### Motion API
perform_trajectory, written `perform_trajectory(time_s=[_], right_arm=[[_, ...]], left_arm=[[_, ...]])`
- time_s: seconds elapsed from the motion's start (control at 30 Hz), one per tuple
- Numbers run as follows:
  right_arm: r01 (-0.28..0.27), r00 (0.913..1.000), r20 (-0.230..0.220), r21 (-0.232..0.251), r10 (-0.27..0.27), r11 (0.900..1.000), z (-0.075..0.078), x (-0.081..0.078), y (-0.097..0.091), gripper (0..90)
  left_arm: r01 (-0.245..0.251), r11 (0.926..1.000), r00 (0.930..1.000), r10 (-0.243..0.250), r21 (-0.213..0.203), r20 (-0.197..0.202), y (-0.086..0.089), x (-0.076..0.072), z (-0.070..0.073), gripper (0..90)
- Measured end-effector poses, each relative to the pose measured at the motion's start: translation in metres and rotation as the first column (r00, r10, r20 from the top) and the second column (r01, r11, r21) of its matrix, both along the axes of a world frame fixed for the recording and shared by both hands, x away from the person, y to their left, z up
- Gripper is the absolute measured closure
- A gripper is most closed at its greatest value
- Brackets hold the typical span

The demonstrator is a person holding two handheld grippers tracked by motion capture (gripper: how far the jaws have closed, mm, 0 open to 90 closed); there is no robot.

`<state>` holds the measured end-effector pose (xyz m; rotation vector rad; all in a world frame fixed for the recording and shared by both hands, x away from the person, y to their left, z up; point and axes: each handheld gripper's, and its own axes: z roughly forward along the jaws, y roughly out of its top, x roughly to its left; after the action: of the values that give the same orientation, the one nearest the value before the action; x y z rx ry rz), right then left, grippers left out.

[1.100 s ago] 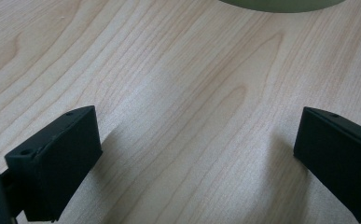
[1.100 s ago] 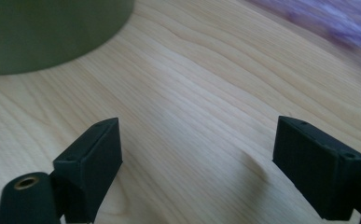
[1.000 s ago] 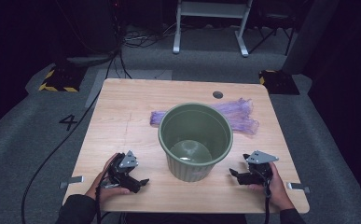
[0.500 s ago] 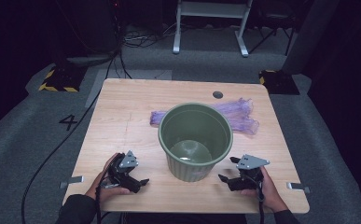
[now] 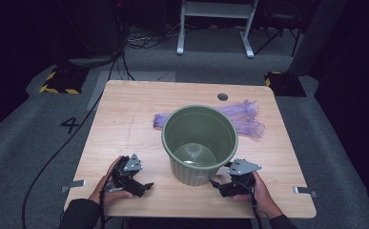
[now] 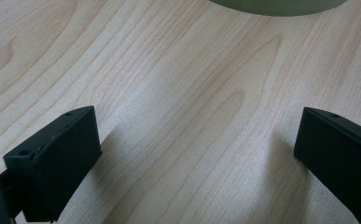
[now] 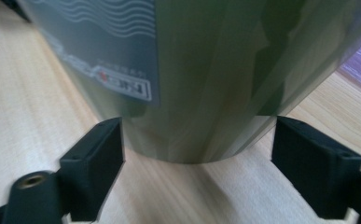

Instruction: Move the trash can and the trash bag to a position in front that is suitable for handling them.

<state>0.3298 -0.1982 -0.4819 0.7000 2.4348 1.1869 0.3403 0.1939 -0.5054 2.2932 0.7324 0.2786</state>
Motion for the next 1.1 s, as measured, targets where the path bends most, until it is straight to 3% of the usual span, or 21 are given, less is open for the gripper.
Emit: perform_trajectory(time_s=[0.63, 0.97, 1.1], right_arm=[[-0.011, 0.9999, 0.0, 0.006, 0.011, 0.9999, -0.008, 0.017, 0.026, 17.1], [0.026, 0.9992, 0.03, -0.024, -0.026, 0.9994, -0.01, 0.024, 0.05, 18.7], [0.036, 0.9993, 0.003, -0.002, -0.036, 0.9993, -0.008, 0.03, 0.056, 19.1]], left_arm=[[0.011, 0.9999, 0.9999, -0.011, -0.003, 0.0, -0.003, 0.002, 0.0, 0.1], [0.006, 1.0, 1.0, -0.006, -0.001, 0.0, -0.002, 0.001, 0.0, 0.3], [0.005, 1.0, 1.0, -0.005, -0.002, 0.0, -0.003, 0.001, 0.0, 0.3]])
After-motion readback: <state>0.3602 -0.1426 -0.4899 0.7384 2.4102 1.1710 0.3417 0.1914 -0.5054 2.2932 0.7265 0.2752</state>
